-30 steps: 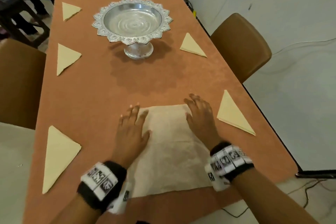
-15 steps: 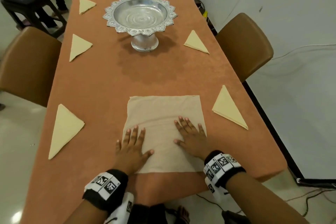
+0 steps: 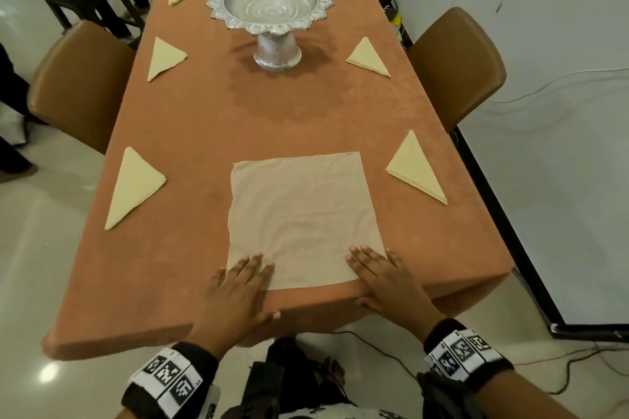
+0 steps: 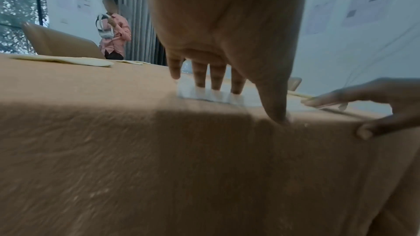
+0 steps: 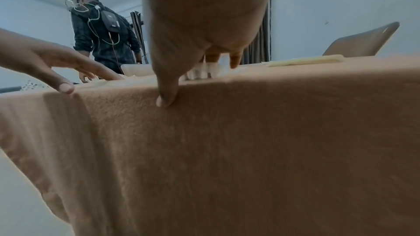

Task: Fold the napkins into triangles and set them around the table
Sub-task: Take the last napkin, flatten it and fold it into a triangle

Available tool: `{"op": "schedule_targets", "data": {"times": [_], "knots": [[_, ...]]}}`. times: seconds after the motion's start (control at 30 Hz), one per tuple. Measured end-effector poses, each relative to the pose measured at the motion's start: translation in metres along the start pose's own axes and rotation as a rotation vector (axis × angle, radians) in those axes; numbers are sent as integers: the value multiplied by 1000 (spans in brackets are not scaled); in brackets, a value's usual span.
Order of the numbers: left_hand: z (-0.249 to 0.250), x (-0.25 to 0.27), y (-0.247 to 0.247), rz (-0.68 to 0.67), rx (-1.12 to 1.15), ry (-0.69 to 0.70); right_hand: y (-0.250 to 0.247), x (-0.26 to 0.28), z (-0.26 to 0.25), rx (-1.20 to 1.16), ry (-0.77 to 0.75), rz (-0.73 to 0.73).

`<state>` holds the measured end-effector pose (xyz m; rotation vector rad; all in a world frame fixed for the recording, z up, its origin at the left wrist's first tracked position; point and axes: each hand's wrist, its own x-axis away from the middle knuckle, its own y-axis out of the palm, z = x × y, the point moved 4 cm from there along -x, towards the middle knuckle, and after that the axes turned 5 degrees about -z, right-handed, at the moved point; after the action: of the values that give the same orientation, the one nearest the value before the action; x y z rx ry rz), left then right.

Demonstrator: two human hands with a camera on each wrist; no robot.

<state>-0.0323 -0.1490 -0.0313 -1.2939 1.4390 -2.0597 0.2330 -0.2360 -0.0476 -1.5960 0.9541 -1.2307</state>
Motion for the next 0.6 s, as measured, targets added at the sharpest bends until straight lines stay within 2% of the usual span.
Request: {"op": "schedule_targets", "data": {"times": [0.07, 0.13, 0.2, 0.27, 0.33, 0.4, 0.47, 0.53, 0.6], "knots": [[6, 12, 3, 155, -8, 69, 3, 10, -1, 16, -42, 92], [8, 23, 5, 299, 24, 121, 6, 21, 0, 30, -96, 251], [9, 32, 11, 379, 40, 139, 4, 31, 1, 47, -135, 409], [8, 39, 12, 429, 35, 131, 1, 34, 1, 3, -125, 444], [8, 47, 11, 447, 89, 134, -9, 35, 4, -121, -54, 385], [10, 56, 2, 402, 246, 161, -25, 35, 9, -369, 28, 194], [13, 65, -12, 249, 516, 190, -43, 40, 15, -585, 58, -95], [16, 72, -24, -28, 833, 229, -64, 47, 14, -720, 13, -433], [16, 75, -39, -328, 976, 278, -83, 50, 13, -816, -64, -721]]}}
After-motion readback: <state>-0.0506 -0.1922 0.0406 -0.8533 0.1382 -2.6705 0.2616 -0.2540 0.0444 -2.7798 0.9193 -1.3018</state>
